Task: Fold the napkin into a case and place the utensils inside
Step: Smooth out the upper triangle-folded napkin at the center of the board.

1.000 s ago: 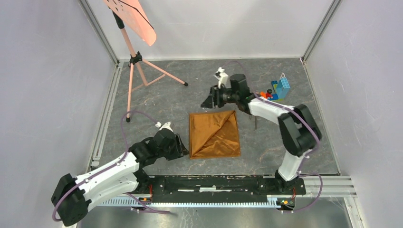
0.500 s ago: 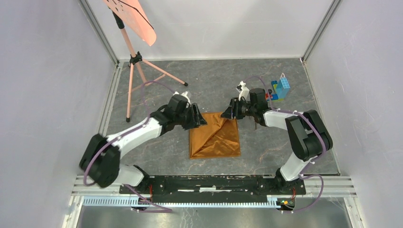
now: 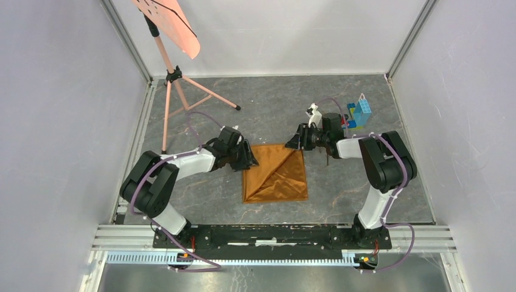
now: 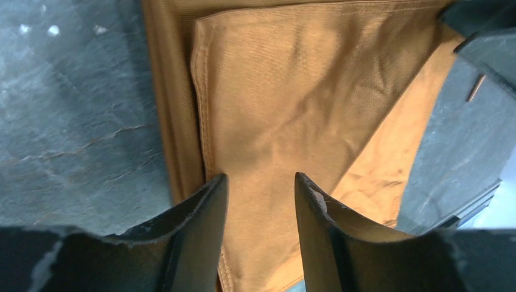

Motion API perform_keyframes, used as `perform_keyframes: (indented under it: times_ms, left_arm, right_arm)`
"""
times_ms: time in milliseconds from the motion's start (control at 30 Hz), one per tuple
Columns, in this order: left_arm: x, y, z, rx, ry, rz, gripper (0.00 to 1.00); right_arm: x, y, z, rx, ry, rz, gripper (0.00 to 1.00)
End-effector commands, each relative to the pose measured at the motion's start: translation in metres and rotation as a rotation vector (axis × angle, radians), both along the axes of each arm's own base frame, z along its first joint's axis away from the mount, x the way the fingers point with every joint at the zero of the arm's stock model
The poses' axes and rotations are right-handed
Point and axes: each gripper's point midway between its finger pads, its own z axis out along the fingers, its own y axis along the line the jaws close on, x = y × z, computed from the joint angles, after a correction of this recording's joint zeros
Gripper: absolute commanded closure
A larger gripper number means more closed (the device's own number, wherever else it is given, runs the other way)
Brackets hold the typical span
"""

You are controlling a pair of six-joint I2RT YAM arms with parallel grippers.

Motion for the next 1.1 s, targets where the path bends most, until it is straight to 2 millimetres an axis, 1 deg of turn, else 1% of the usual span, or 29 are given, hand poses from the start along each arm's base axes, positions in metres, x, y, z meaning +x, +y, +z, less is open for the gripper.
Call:
perform_keyframes:
  times_ms: [0, 33, 100, 133, 233, 267, 367, 400, 467, 567, 633, 700, 900, 1067]
  left_arm:
    - [-0.004, 0.02, -0.024, 0.068, -0.028, 0.008, 0.47]
    - [-0.006, 0.021, -0.026, 0.07, -0.025, 0.004, 0.48]
    - [-0.008, 0.019, -0.02, 0.058, -0.029, -0.014, 0.48]
    - [-0.009, 0.017, -0.014, 0.042, -0.037, -0.024, 0.48]
    - [-0.006, 0.009, 0.015, -0.009, -0.076, -0.047, 0.45]
    - [-0.004, 0.007, 0.026, -0.019, -0.095, -0.053, 0.45]
    - [0.006, 0.005, 0.053, -0.017, -0.15, -0.053, 0.41]
    - [0.012, 0.007, 0.059, 0.004, -0.167, -0.05, 0.41]
    - [0.023, 0.015, 0.061, 0.081, -0.182, -0.045, 0.4]
    - [0.038, 0.031, 0.053, 0.234, -0.188, -0.043, 0.41]
    - [0.047, 0.042, 0.048, 0.326, -0.193, -0.039, 0.44]
    - [0.054, 0.047, 0.043, 0.383, -0.191, -0.04, 0.46]
    - [0.066, 0.043, 0.023, 0.442, -0.15, -0.077, 0.46]
    - [0.071, 0.045, 0.005, 0.475, -0.115, -0.077, 0.53]
  right_arm:
    - [0.026, -0.001, 0.003, -0.009, -0.082, 0.007, 0.47]
    - [0.027, -0.001, 0.003, -0.017, -0.082, 0.014, 0.47]
    - [0.028, -0.001, 0.007, -0.024, -0.085, 0.021, 0.47]
    - [0.027, -0.001, 0.013, -0.021, -0.093, 0.023, 0.47]
    - [0.025, -0.005, 0.033, -0.035, -0.12, 0.013, 0.46]
    - [0.023, -0.006, 0.038, -0.04, -0.125, 0.011, 0.45]
    - [0.017, -0.01, 0.045, -0.053, -0.131, 0.001, 0.45]
    - [0.015, -0.01, 0.044, -0.054, -0.128, 0.0, 0.44]
    - [0.011, -0.012, 0.039, -0.059, -0.114, -0.004, 0.44]
    - [0.005, -0.013, 0.036, -0.057, -0.104, -0.007, 0.44]
    - [0.001, -0.014, 0.037, -0.047, -0.106, -0.011, 0.45]
    - [-0.002, -0.014, 0.035, -0.041, -0.106, -0.012, 0.45]
    - [-0.008, -0.017, 0.026, -0.056, -0.097, -0.009, 0.45]
    - [-0.004, -0.021, 0.022, -0.092, -0.11, -0.019, 0.45]
